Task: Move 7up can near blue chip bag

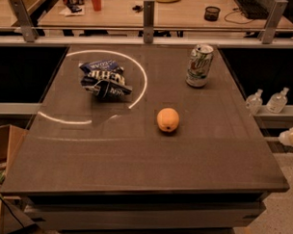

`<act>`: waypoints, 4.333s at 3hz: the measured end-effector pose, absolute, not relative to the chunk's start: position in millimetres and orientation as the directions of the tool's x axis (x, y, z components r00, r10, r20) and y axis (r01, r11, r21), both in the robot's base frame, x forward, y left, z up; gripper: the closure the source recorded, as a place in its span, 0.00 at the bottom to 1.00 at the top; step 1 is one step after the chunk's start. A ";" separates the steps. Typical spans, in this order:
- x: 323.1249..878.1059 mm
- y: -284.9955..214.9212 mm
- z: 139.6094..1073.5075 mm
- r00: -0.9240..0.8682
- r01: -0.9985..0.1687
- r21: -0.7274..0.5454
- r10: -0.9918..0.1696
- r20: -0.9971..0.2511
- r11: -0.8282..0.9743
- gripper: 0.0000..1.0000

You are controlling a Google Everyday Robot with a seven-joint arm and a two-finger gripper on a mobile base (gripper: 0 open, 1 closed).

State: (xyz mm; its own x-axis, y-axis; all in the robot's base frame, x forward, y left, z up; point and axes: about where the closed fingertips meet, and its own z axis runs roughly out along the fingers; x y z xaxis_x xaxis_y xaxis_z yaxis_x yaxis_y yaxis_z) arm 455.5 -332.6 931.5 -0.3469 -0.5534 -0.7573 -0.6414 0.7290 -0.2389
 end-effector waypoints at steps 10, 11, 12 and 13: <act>637.4 -253.8 865.8 -0.243 -0.447 -0.081 -0.208 -0.948 0.891 0.00; 663.6 -241.3 855.5 -0.244 -0.463 -0.085 -0.219 -0.945 0.882 0.00; 683.9 -227.2 848.1 -0.244 -0.488 -0.083 -0.227 -0.943 0.869 0.00; 716.2 -203.9 856.5 -0.224 -0.526 -0.087 -0.237 -0.946 0.846 0.00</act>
Offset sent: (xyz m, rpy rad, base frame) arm -0.0009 0.0083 0.0005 0.4415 -0.1480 -0.0227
